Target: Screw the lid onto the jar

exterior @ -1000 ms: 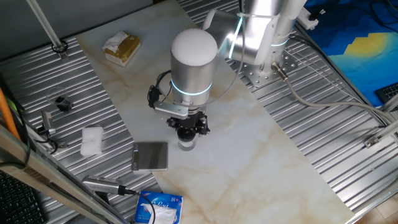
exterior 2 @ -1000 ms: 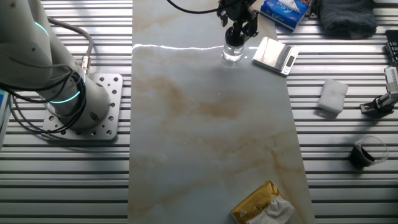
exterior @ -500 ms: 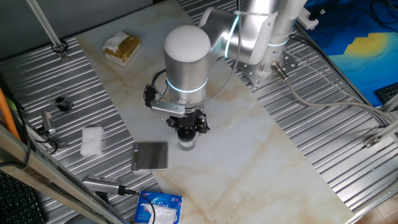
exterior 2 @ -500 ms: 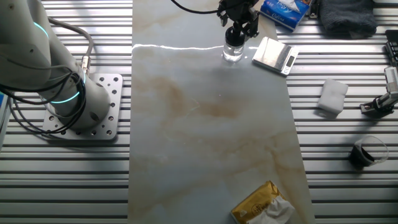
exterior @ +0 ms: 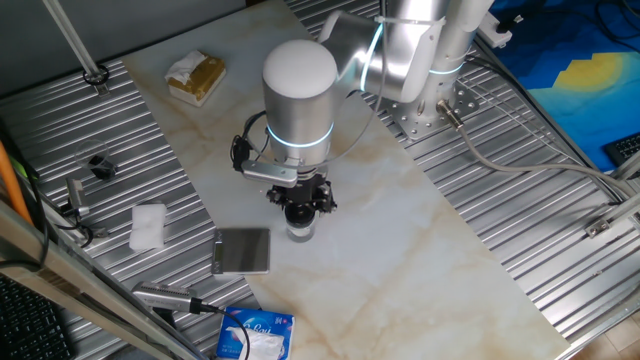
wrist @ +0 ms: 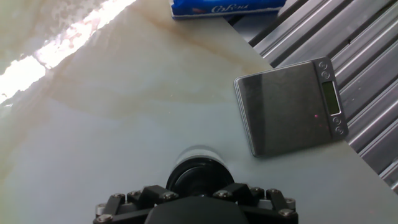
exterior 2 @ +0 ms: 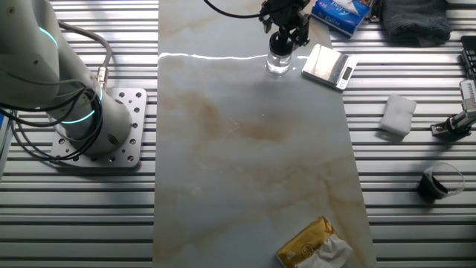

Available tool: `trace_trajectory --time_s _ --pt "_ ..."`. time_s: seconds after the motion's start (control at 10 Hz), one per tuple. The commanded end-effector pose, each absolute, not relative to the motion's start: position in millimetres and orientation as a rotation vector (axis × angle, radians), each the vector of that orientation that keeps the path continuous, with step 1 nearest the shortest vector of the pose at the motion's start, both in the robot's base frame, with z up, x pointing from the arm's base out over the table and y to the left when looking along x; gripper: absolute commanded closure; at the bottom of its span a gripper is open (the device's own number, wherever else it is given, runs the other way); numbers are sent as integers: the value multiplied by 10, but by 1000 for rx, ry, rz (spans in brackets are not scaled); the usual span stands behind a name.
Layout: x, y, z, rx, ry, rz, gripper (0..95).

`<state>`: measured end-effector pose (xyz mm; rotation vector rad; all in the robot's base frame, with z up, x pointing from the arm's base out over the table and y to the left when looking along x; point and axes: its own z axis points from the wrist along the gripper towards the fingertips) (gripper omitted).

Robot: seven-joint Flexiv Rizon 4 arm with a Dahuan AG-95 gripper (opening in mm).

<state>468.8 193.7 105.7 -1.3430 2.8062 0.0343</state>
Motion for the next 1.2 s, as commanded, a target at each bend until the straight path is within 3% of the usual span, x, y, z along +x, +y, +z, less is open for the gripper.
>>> trace_trajectory --time_s 0.1,1.2 --pt "4690 1933 1051 -1345 2806 34 190" --pt "4687 1913 1004 -1340 2815 38 190"
